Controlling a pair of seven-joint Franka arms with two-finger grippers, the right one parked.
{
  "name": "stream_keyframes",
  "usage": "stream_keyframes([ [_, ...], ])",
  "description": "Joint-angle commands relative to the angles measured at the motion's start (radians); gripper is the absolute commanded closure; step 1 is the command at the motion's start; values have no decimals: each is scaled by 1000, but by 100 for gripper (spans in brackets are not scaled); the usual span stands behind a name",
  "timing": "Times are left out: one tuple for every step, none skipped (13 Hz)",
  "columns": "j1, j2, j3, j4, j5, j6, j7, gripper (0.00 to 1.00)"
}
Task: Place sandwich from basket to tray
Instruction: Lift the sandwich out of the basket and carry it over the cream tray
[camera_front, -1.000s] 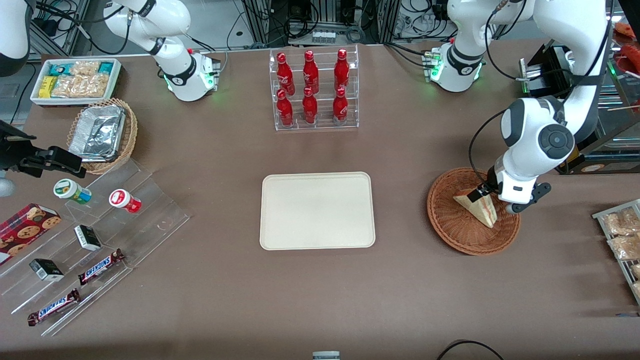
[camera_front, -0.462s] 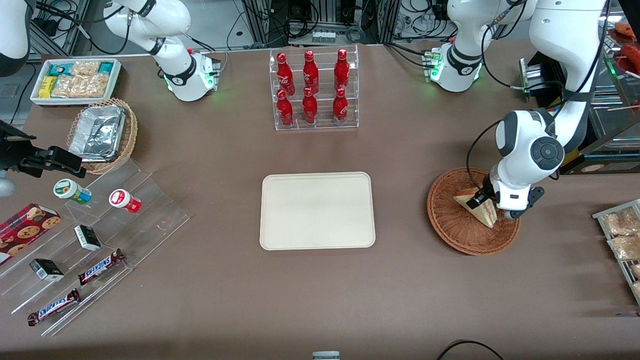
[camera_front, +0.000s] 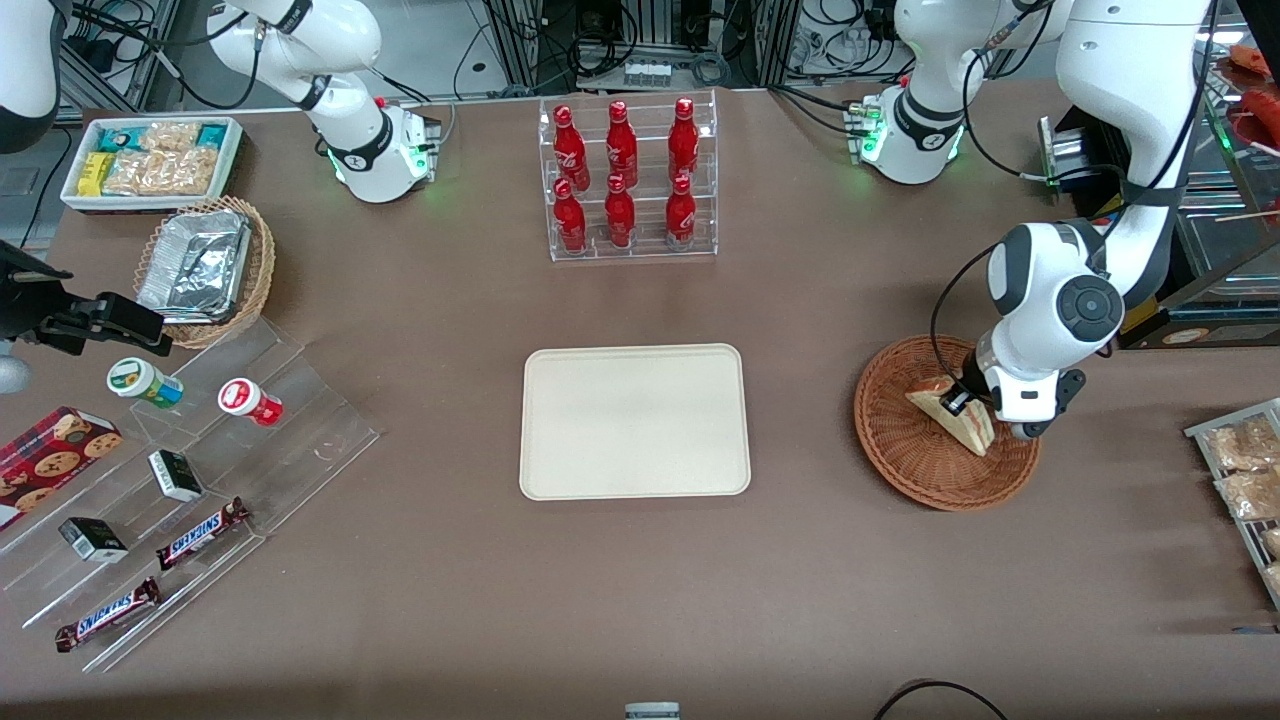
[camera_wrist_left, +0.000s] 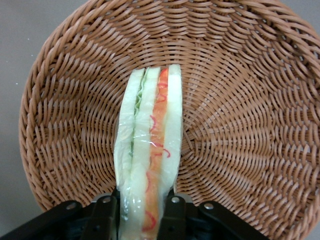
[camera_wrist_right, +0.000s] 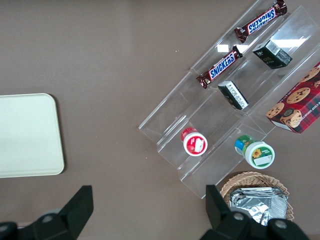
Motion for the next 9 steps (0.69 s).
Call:
stream_keyframes([
  [-29,-59,-13,86,14,-177,17,100],
  [-50,-62,-13,151,15,-274,38,100],
  [-76,-55,-13,237,23,-375,66,100],
  [-101,-46,-16,305,44,-463,93,100],
  [-133,-41,-19,346,59,-515,122,100],
  [-176,-38,-21,374,61,-539,167,100],
  [-220,-33,-21,385,63,-539,207,100],
  [-260,-23,-21,399,63,-539,236,100],
  [-303,-4,-21,419,63,-537,247,100],
])
